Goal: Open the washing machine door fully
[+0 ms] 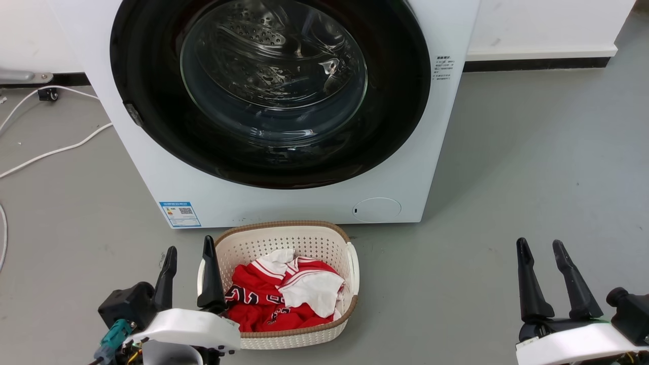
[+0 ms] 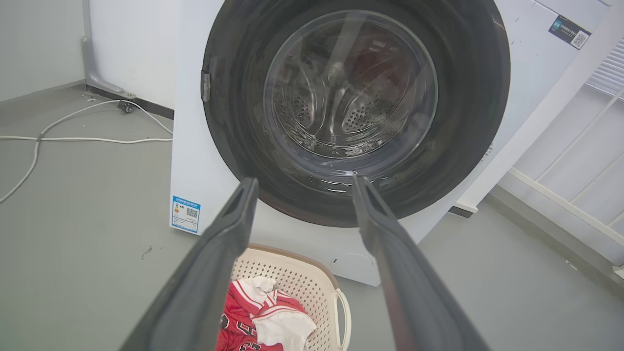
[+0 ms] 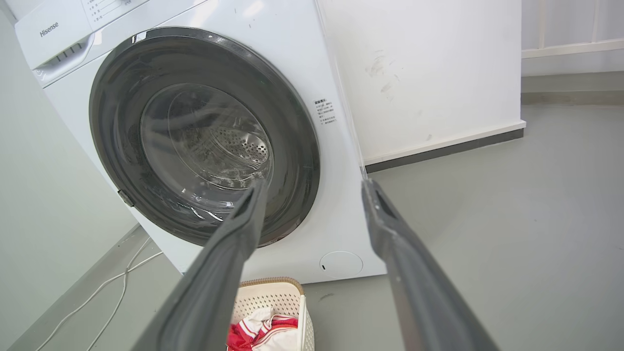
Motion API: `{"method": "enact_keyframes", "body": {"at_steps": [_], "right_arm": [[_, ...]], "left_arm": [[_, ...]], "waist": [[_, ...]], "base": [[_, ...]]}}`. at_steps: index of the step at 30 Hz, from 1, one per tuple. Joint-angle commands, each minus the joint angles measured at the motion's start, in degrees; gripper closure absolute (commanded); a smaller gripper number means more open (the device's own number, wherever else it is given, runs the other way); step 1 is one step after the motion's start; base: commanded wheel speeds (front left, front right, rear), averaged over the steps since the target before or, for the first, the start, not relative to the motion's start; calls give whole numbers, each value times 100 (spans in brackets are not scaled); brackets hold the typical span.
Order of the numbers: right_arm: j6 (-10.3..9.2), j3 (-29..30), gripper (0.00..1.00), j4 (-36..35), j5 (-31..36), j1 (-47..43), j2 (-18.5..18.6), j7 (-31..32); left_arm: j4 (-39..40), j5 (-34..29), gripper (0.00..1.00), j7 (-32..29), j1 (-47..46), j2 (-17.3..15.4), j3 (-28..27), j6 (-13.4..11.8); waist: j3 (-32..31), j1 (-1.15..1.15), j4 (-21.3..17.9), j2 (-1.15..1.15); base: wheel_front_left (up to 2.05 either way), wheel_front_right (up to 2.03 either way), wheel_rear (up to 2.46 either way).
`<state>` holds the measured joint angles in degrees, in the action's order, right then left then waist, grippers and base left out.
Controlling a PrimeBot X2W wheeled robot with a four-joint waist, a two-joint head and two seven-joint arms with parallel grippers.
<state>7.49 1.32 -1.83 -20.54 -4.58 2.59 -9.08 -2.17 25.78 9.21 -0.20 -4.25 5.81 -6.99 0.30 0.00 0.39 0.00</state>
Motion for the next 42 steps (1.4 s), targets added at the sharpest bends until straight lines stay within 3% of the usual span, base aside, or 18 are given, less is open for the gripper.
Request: {"method": "enact_keyframes", "body": {"at_steps": [1, 42], "right_arm": [[0, -1, 0, -92, 140, -7, 32, -55], [-1, -33, 0, -351, 1766, -338, 41, -550]], "left_arm": [[66, -136, 0, 42, 26, -22, 26, -16], [-76, -2026, 0, 537, 209, 117, 117, -4]], "waist": [[0, 0, 0, 0], [20, 0, 68, 0]], "base": [[0, 0, 0], [0, 0, 0]]}}
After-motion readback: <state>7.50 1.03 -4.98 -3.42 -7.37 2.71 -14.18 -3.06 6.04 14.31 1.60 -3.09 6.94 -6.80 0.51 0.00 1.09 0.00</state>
